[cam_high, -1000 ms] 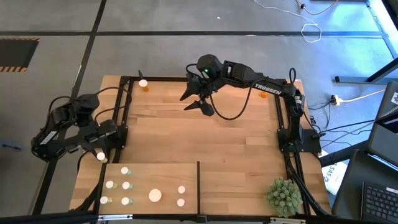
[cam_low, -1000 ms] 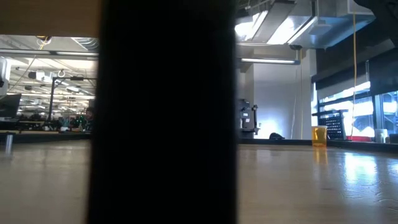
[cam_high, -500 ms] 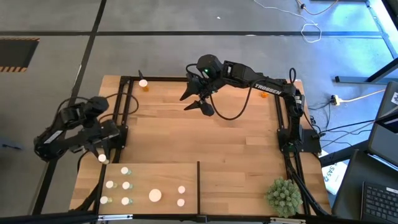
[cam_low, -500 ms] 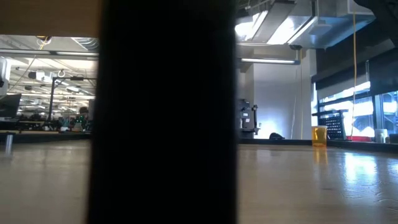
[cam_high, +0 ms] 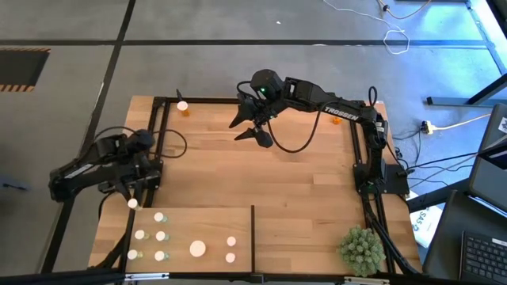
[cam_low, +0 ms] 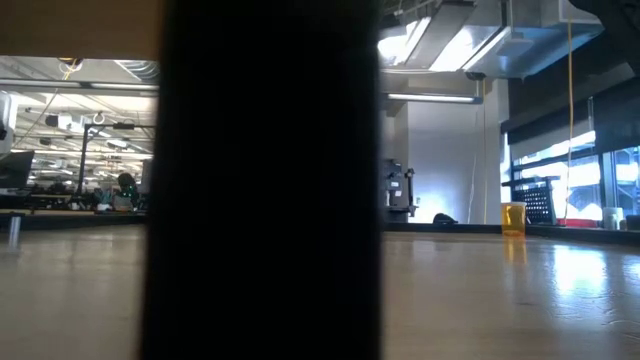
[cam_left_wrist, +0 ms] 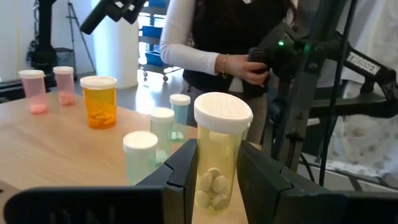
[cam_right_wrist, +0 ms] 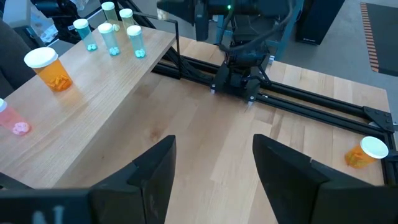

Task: Pick and place medicine bottles onto shelf by color
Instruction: Put the yellow pill bottle on the shelf aligned with the other yellow pill bottle

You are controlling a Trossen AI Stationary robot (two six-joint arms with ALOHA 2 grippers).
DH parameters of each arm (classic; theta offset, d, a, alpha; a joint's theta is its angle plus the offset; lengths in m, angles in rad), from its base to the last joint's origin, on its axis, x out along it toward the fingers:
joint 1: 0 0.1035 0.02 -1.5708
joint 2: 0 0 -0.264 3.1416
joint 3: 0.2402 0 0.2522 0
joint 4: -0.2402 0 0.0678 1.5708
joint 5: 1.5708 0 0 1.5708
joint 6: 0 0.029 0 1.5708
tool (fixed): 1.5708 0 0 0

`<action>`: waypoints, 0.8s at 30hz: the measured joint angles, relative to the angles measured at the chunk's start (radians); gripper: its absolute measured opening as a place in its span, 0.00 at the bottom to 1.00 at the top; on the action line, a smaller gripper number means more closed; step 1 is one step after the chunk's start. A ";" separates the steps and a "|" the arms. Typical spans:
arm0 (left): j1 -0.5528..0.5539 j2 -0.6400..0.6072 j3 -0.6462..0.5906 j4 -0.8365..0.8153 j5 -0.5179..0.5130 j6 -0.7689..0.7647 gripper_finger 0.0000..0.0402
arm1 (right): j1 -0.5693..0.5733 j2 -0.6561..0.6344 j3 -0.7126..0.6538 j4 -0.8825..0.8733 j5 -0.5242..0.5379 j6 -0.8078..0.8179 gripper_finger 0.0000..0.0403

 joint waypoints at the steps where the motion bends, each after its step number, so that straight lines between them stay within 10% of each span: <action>1: -0.005 0.000 -0.014 0.011 0.001 0.014 0.22 | 0.000 0.000 0.000 0.000 0.000 0.000 0.54; 24: -0.115 0.000 -0.149 0.208 0.004 0.022 0.22 | 0.000 0.000 0.000 0.000 0.000 0.000 0.54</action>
